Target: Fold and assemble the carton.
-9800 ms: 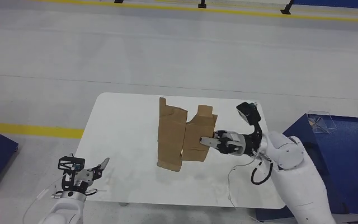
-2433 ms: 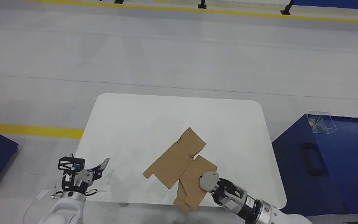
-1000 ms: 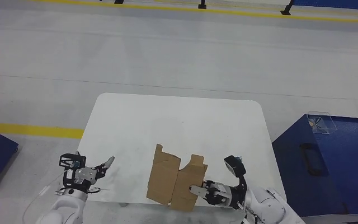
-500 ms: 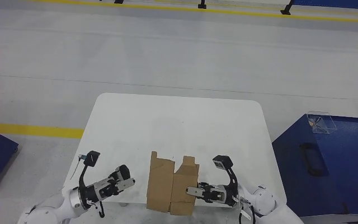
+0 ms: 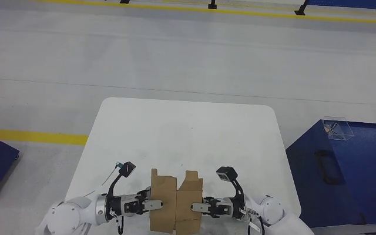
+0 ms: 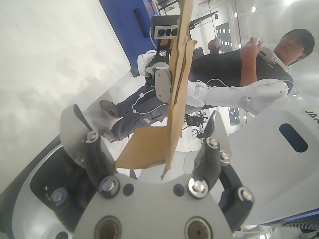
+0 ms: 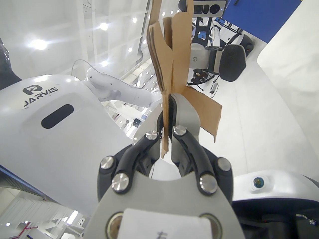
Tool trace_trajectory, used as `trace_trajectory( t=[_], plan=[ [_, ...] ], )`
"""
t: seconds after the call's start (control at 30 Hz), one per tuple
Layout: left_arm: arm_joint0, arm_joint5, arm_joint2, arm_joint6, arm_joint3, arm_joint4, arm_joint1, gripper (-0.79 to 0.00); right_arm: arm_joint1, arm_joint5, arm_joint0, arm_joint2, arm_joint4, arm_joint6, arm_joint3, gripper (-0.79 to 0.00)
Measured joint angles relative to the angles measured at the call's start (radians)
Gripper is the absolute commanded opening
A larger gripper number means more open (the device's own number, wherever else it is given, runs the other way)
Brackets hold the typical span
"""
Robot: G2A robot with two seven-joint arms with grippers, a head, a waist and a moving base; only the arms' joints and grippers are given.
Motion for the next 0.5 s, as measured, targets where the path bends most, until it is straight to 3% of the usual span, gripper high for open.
trace_trajectory(
  t=[0.27, 0.3, 0.33, 0.5],
  plan=[
    [-0.017, 0.015, 0.018, -0.052, 0.02, -0.096, 0.008, -0.785, -0.005, -0.003, 0.002, -0.01, -0.018, -0.006, 0.009, -0.785],
    [-0.018, 0.015, 0.018, -0.06, 0.023, -0.11, 0.009, -0.785, -0.005, -0.003, 0.002, -0.01, -0.018, -0.006, 0.008, -0.175],
    [-0.019, 0.017, 0.019, -0.07, 0.027, -0.128, 0.01, -0.785, -0.005, -0.003, 0.002, -0.01, -0.018, -0.006, 0.008, 0.0],
    [-0.02, 0.023, 0.019, -0.089, 0.033, -0.158, 0.011, -0.785, -0.005, -0.003, 0.002, -0.01, -0.018, -0.006, 0.008, 0.0]
  ],
)
